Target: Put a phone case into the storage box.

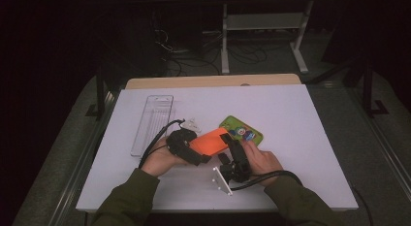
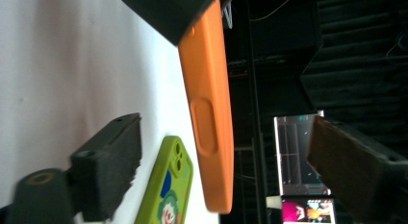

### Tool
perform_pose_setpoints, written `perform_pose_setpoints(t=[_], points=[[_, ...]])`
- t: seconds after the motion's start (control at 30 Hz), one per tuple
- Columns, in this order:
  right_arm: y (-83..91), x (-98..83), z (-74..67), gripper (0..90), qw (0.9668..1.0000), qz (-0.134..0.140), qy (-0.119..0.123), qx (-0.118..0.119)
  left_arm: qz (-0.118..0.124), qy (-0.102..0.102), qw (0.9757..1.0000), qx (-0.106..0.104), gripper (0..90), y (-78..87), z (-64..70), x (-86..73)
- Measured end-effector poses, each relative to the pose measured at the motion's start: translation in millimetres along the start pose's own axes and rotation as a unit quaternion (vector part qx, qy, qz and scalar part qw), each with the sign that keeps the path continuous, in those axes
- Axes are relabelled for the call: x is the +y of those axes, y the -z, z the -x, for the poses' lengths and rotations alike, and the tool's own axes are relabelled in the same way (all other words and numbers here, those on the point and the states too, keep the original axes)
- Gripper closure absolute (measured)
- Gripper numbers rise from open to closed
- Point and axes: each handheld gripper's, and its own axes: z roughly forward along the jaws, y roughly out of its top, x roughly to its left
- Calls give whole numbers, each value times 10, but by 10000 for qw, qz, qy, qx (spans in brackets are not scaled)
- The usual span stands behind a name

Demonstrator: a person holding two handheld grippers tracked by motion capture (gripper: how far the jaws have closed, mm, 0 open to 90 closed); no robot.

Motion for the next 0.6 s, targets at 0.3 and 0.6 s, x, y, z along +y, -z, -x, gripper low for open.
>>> perform_pose_setpoints(t=[0.3, 0.6], points=[[-37, 22, -34, 309, 9997, -56, 211, 74, -84, -104, 9999, -28, 160, -2, 12, 1], [-5, 48, -71, 476, 9993, -7, 365, 73, -95, -70, 9999, -53, 160, -22, 38, 7]])
